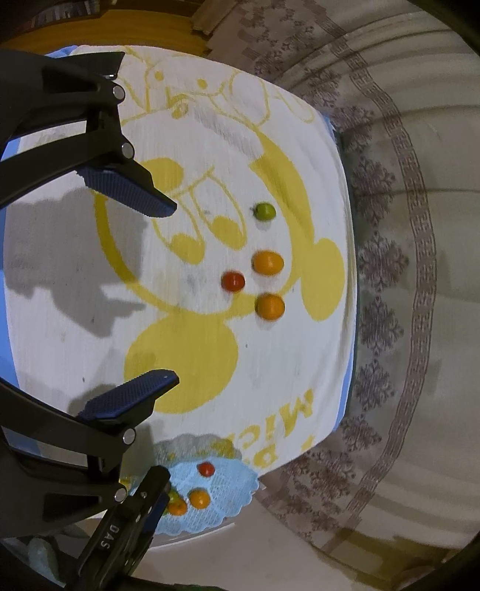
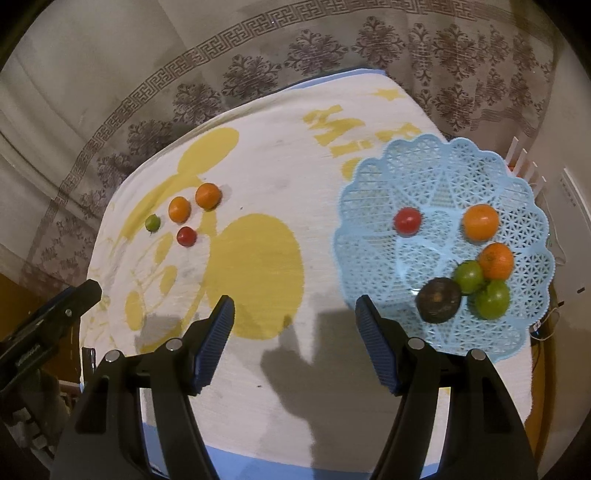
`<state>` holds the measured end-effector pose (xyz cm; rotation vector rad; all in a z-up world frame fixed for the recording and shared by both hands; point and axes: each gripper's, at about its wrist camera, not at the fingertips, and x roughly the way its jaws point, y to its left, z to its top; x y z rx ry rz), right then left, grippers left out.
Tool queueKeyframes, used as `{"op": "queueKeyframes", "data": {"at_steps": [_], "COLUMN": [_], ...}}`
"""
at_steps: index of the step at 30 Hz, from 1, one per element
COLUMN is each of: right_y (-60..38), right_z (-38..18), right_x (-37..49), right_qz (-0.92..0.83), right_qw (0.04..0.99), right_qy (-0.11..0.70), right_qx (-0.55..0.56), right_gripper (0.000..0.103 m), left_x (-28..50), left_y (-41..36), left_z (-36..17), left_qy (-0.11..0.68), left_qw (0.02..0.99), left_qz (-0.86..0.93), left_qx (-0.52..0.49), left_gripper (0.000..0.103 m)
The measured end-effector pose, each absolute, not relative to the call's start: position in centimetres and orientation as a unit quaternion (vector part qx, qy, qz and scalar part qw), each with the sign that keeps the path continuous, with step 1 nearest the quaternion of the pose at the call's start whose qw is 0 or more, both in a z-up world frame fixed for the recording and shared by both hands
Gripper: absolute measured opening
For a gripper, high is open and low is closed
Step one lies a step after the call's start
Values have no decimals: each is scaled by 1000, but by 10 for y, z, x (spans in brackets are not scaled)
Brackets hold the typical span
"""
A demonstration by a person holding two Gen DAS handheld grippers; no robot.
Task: Organize fruits
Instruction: 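Withdraw both open tools from the basket back over the remaining fruit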
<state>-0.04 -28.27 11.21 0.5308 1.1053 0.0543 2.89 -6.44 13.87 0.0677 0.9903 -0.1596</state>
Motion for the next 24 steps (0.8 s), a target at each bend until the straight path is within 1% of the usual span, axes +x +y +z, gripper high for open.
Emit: {"op": "queueKeyframes", "data": {"at_steps": [13,24], "right_y": [-236,-196], "right_z": [113,100], "right_x": [33,64], "right_qz": [35,46], "right_qw": [817,813], "right_qy": [527,541], "right_qx": [232,211], "right_gripper": [70,70], "left_x": [63,108], "left_y": [-16,11], "left_z": [123,95], "left_qy": [488,498], "left_qw": [871,865], "left_qz": [-54,-43], "left_qx": [35,46], "left_gripper": [84,84]}}
